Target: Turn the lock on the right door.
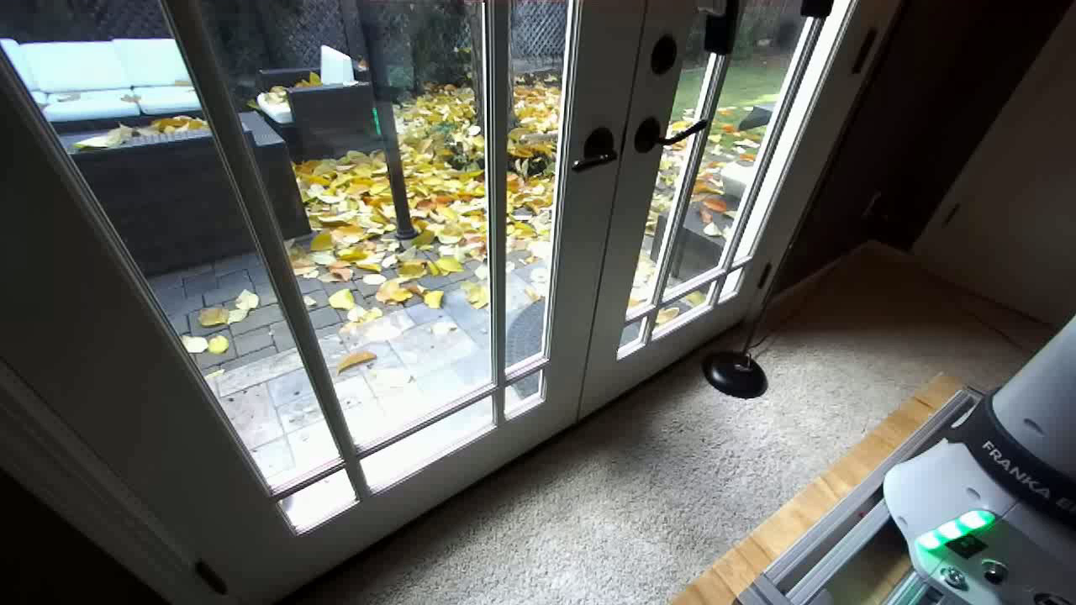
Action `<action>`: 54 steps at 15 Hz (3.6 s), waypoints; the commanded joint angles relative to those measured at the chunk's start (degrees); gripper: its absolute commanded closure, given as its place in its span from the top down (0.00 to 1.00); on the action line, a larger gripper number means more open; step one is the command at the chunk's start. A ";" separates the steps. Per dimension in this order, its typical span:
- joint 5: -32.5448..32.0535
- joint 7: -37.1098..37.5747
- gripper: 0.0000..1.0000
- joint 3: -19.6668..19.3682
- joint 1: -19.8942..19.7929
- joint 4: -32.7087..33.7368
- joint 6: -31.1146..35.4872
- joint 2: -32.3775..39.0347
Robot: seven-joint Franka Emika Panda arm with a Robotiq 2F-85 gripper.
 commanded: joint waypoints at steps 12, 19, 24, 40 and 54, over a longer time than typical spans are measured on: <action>2.35 -8.01 1.00 -12.14 1.38 -1.32 9.54 -1.46; 1.46 -33.39 1.00 -31.82 -0.60 2.38 14.78 2.32; 1.61 -45.27 1.00 -40.91 -2.75 5.34 20.44 7.13; 11.87 -55.16 1.00 -49.78 -2.56 9.75 27.97 18.36; 33.43 -71.86 1.00 -44.92 -11.29 30.71 27.30 48.65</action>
